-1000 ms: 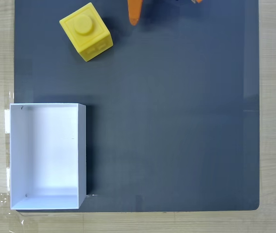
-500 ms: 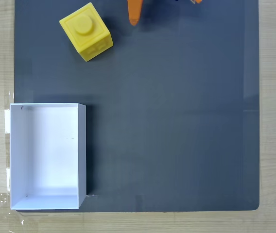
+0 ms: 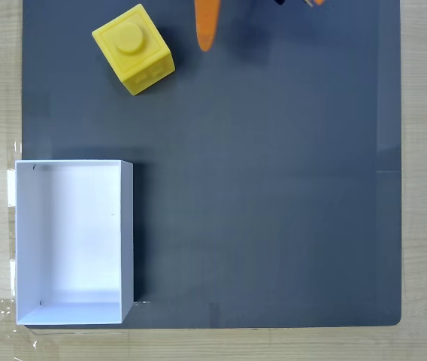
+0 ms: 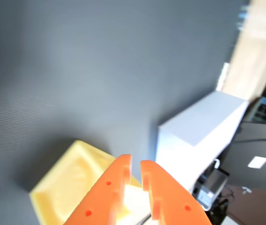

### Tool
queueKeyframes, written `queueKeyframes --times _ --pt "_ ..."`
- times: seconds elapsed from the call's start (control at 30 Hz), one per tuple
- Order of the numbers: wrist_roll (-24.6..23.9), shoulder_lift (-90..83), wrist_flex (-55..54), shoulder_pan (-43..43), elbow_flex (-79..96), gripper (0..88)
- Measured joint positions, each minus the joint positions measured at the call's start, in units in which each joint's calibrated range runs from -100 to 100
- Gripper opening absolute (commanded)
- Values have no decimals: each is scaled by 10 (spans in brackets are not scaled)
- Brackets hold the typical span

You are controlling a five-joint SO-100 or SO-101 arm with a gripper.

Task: Grasp a yellow block and put it in the box

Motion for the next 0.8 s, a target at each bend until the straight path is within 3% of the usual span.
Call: queueKeyframes --times 0.27,0.57,0.8 --pt "-9 261 24 13 -282 22" --pt "-128 494 199 129 -637 28" --pt "-158 617 332 232 -715 30"
